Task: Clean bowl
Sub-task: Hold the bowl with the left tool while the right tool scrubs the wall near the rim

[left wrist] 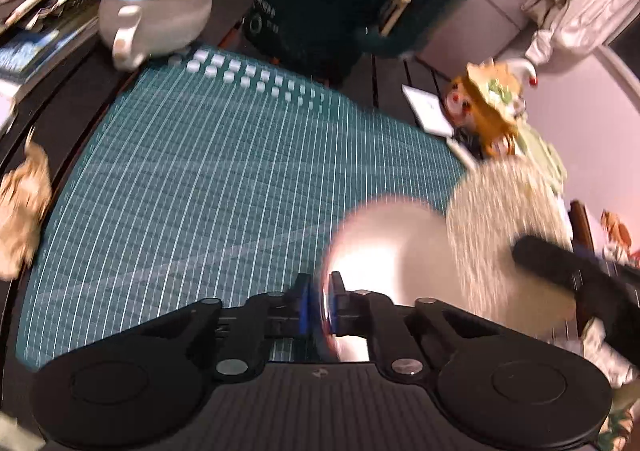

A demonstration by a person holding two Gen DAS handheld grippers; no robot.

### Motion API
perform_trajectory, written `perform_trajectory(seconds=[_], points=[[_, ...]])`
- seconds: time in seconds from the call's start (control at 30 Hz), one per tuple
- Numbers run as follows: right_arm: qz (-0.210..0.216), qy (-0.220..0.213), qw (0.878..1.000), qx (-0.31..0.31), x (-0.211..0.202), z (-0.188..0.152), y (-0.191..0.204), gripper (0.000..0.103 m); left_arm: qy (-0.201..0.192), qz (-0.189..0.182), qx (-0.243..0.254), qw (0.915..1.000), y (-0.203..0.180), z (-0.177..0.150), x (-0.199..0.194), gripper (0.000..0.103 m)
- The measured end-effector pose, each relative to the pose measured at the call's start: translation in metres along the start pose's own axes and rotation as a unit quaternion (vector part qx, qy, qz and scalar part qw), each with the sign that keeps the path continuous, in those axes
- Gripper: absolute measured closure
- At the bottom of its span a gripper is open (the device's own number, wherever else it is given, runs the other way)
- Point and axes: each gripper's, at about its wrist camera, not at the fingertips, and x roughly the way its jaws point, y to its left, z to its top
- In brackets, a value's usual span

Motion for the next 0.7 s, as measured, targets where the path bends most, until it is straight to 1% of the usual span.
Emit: perform_trajectory(seconds=[0.07, 0.13, 0.2, 0.27, 0.33, 0.37, 0.43, 0.47, 0.5, 0.53, 0.63, 0.7], points=[[0.003, 0.001, 1.0, -0.001, 0.001, -0.001, 0.001, 0.092, 0.004, -0.004, -0.008, 0.9999, 0.002, 0.001, -0.001, 0.092], [0.005, 0.003, 1.0, -0.002, 0.003, -0.002, 0.001, 0.092, 0.007, -0.009, -0.016, 0.9998, 0.003, 0.002, -0.002, 0.087], [0.008, 0.004, 1.0, -0.002, 0.004, -0.003, 0.002, 0.092, 0.011, -0.016, -0.028, 0.9994, 0.003, 0.003, -0.009, 0.066], [0.01, 0.005, 1.0, -0.003, 0.005, -0.004, 0.003, 0.092, 0.017, -0.011, -0.024, 0.9995, 0.001, 0.001, -0.016, 0.06], [0.013, 0.007, 1.0, -0.005, -0.005, -0.001, 0.007, 0.092, 0.023, -0.008, -0.019, 0.9995, -0.001, -0.003, -0.018, 0.06], [0.013, 0.009, 1.0, -0.006, -0.004, -0.001, 0.007, 0.092, 0.034, -0.009, -0.015, 0.9993, -0.002, -0.009, -0.019, 0.06], [0.013, 0.012, 1.0, -0.006, -0.001, -0.002, 0.006, 0.092, 0.041, -0.009, -0.014, 0.999, -0.002, -0.013, -0.018, 0.062], [0.014, 0.014, 1.0, -0.005, 0.0, -0.002, 0.006, 0.092, 0.041, -0.007, -0.013, 0.999, -0.002, -0.015, -0.017, 0.076], [0.016, 0.016, 1.0, -0.004, 0.001, -0.002, 0.005, 0.092, 0.041, -0.006, -0.012, 0.999, -0.003, -0.017, -0.016, 0.084], [0.018, 0.017, 1.0, -0.003, 0.002, -0.003, 0.005, 0.092, 0.04, 0.0, -0.014, 0.9991, -0.002, -0.017, -0.016, 0.085], [0.021, 0.023, 1.0, -0.007, 0.006, -0.005, 0.007, 0.092, 0.029, -0.01, -0.051, 0.9982, 0.008, -0.015, -0.013, 0.09], [0.017, 0.029, 0.999, -0.011, 0.01, -0.006, 0.009, 0.092, 0.026, -0.011, -0.054, 0.9981, 0.009, -0.015, -0.013, 0.091]])
